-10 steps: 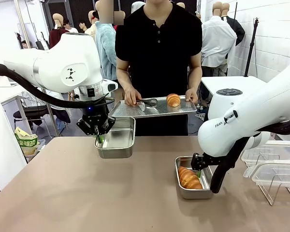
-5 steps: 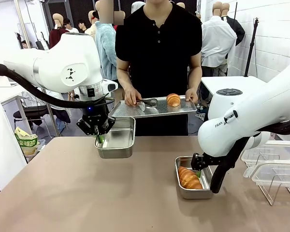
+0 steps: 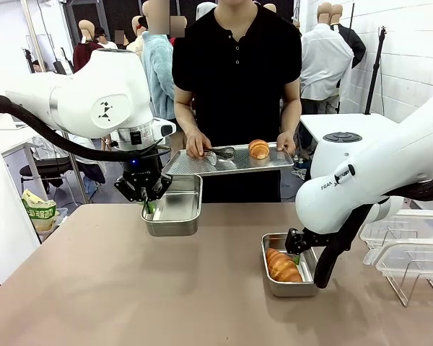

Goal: Place the bread in airtight containers.
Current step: Once an object is inside an Airtight Container , place the container in the center of the table.

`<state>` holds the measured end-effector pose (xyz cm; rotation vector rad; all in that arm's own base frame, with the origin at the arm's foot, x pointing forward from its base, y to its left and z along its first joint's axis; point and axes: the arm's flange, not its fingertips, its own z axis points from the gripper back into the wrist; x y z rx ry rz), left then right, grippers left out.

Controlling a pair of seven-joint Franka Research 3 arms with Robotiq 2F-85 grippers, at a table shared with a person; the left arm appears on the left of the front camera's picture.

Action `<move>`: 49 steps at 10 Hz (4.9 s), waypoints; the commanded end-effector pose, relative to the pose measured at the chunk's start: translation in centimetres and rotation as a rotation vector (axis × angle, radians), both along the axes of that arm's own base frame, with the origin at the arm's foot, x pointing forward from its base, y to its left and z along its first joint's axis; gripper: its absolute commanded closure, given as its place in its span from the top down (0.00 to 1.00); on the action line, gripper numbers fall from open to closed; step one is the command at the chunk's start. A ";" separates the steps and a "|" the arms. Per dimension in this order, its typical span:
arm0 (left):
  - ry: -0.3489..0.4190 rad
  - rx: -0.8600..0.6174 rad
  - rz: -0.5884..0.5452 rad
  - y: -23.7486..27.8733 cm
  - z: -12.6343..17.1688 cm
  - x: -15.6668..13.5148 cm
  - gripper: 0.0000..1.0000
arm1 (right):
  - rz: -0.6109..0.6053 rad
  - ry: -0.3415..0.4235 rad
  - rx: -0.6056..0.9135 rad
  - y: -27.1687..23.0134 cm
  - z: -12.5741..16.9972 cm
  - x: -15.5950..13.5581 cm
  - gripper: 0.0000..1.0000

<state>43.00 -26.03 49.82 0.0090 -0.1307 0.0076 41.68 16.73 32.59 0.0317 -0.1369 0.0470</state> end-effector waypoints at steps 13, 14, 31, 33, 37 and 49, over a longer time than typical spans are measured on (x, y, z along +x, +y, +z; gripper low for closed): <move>-0.010 0.000 0.001 0.1 0.4 0.1 0.00 | -0.079 -0.181 -0.117 -0.1 15.6 -2.9 1.00; -0.010 0.000 0.001 0.1 0.4 0.1 0.00 | -0.076 -0.168 -0.107 -0.1 15.4 -2.6 1.00; -0.010 0.000 0.001 0.1 0.4 0.1 0.00 | -0.056 -0.186 -0.090 -0.5 15.9 -3.3 1.00; -0.010 0.000 0.001 0.1 0.4 0.1 0.00 | -0.056 -0.186 -0.090 -0.5 15.9 -3.3 1.00; -0.010 0.000 0.001 0.1 0.4 0.1 0.00 | -0.056 -0.186 -0.090 -0.5 15.9 -3.3 1.00; -0.010 0.000 0.001 0.1 0.4 0.1 0.00 | -0.056 -0.186 -0.090 -0.5 15.9 -3.3 1.00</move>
